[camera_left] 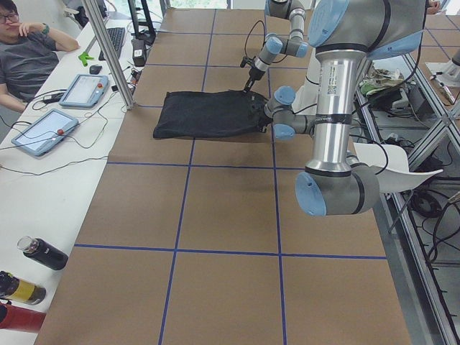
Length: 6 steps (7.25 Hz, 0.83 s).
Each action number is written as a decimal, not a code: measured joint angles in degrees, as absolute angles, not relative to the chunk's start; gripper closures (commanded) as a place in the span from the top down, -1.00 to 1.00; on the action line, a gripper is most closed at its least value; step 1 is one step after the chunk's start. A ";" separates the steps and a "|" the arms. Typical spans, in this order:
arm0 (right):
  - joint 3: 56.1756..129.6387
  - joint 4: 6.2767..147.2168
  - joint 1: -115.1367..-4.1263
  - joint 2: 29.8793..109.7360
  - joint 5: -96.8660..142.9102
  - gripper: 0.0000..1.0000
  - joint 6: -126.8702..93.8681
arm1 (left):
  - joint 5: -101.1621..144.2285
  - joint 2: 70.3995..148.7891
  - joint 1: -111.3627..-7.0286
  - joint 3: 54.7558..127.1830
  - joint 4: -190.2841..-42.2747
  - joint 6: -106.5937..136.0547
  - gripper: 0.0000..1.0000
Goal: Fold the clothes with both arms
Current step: 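Grasp the near end of the black shirt with both grippers, then lift the near end with both grippers and fold it farther from the robot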
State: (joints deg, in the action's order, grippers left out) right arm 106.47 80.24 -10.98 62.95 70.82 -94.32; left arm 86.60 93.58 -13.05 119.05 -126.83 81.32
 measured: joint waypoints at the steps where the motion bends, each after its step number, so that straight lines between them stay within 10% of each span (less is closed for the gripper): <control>1: 109.96 83.09 -10.08 63.23 70.62 -1.00 -94.36 | 88.16 93.54 -13.07 123.36 -123.93 81.34 -1.00; 6: 121.14 90.00 -7.81 65.45 70.03 -1.00 -94.30 | 94.86 97.13 -16.22 134.34 -111.93 80.92 -1.00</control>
